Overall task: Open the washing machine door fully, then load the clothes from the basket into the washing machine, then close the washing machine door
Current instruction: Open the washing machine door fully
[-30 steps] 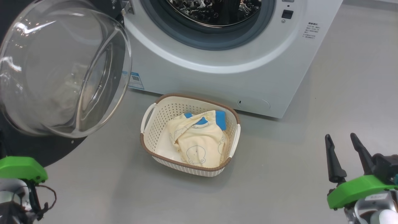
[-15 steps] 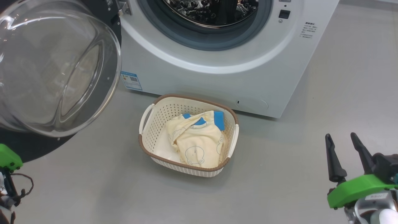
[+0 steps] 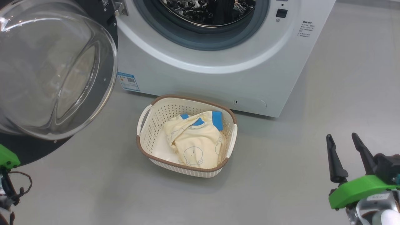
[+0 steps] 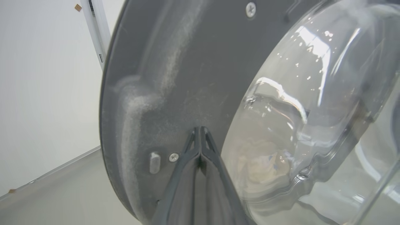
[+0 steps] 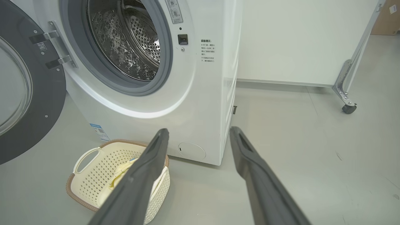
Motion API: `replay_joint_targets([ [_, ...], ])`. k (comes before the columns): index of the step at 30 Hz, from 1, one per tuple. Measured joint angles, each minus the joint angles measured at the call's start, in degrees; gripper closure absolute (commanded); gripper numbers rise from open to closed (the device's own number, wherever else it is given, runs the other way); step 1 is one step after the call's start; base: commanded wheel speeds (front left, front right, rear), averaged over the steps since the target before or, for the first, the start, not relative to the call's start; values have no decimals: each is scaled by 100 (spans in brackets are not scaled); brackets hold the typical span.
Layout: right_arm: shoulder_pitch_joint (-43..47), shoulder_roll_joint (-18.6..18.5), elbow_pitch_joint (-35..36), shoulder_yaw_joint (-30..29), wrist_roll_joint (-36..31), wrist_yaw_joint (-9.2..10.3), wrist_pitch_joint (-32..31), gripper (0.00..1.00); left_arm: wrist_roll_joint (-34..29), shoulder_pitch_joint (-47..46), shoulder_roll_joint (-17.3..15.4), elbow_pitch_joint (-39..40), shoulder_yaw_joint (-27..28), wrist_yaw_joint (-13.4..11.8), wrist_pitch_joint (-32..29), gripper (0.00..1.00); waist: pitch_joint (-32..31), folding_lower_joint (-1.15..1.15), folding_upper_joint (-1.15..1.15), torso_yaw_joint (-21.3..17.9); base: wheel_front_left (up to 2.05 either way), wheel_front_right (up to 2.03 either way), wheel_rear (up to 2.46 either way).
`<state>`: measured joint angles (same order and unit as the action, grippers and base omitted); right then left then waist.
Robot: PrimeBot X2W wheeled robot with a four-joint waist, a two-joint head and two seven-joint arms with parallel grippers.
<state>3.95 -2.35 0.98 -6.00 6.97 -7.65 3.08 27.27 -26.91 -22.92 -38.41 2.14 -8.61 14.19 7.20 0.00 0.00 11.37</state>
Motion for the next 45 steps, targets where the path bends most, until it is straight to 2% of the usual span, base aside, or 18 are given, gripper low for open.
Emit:
replay_joint_targets([
  [12,0,0,-7,-41,0,0,3,0,-204,1269,383,1613,105,-153,0,100,-49,0,0,-59,0,0,0],
  [20,-1,0,-34,-8,-2,0,45,0,-374,2165,531,3016,-375,-151,-157,100,-135,0,0,-248,0,0,0],
  [23,1,0,-34,29,-4,0,46,0,-456,2441,612,3474,-626,-147,-267,86,-169,0,0,-362,0,0,0],
  [25,1,0,-34,51,-8,0,46,0,-467,2564,630,3693,-767,-118,-350,65,-185,0,0,-456,0,0,0],
  [27,2,0,-33,65,-9,0,47,0,-468,2642,642,3858,-889,-51,-425,52,-201,0,0,-554,0,0,0],
  [28,2,0,-34,69,-9,0,48,0,-468,2648,647,3900,-965,-15,-468,35,-207,0,0,-601,0,0,0],
  [29,2,0,-34,80,-9,0,49,0,-468,2651,656,3939,-1020,4,-486,24,-210,0,0,-650,0,0,0],
  [30,2,0,-34,93,-15,0,51,0,-469,2654,659,3975,-1072,10,-511,8,-213,0,0,-704,0,0,0],
  [31,2,0,-34,108,-33,0,52,0,-483,2654,662,4003,-1125,32,-521,0,-214,0,0,-758,0,0,0],
  [45,2,0,-34,255,-148,0,101,0,-548,2655,759,3975,-1369,58,-547,0,-229,0,0,-1573,0,0,0],
])
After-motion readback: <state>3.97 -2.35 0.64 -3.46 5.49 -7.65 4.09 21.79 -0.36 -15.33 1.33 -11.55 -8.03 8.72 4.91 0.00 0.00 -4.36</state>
